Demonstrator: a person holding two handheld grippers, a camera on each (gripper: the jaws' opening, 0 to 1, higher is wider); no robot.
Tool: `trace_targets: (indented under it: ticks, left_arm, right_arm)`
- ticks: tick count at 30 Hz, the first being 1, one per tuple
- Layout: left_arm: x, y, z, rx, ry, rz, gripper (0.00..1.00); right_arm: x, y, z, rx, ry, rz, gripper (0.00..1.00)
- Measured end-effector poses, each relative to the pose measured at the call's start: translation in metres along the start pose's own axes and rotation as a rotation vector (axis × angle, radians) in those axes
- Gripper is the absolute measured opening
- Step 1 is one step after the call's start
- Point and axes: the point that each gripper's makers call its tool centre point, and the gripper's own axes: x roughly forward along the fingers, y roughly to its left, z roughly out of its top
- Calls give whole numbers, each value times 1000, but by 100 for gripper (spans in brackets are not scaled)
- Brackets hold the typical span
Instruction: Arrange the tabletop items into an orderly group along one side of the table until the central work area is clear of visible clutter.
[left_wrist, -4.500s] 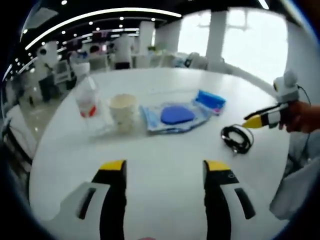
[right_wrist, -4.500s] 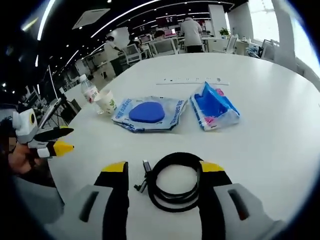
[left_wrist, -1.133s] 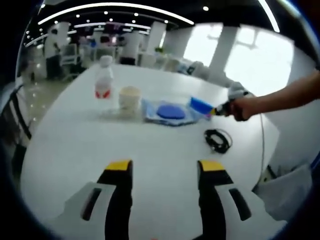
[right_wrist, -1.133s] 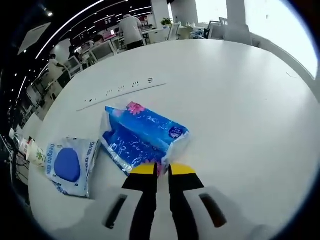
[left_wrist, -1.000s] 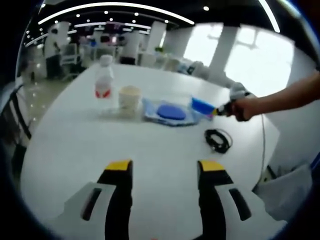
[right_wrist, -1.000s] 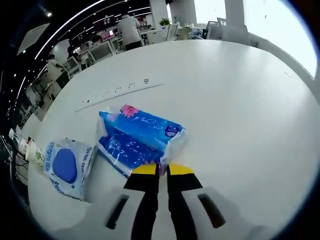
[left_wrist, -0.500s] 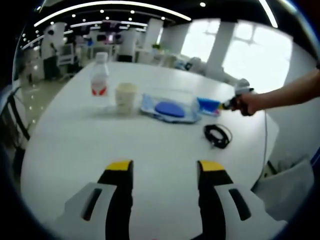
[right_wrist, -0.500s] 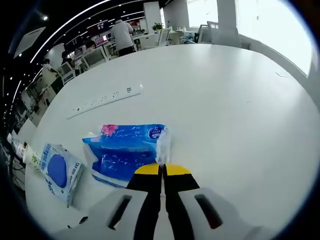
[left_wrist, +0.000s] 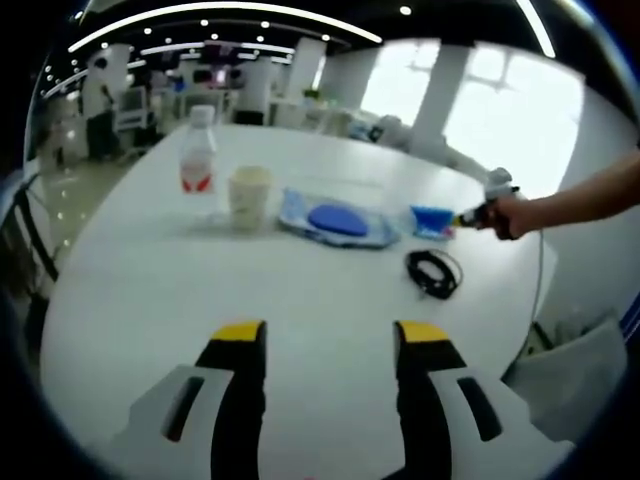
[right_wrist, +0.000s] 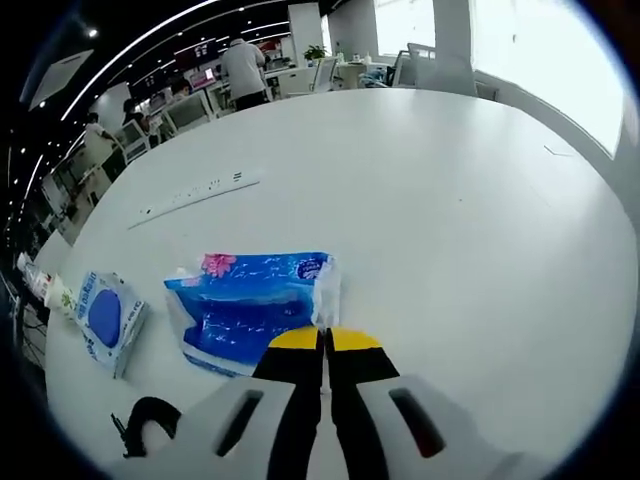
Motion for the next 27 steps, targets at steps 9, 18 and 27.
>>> trace_targets:
  ticks: [9,18,27]
  left_arm:
    - [-2,1,-1,0,0,3,48]
    - [-2,-1,0,7,-2,-2,48]
    - [-3,-2,3,11,-10,-2,48]
  right_arm:
    - [-4,9,-2,-83,9,10,4]
    - [-63,44,-2,-81,-42,49,23]
    - [-68,87,17,-80,-85,164,26]
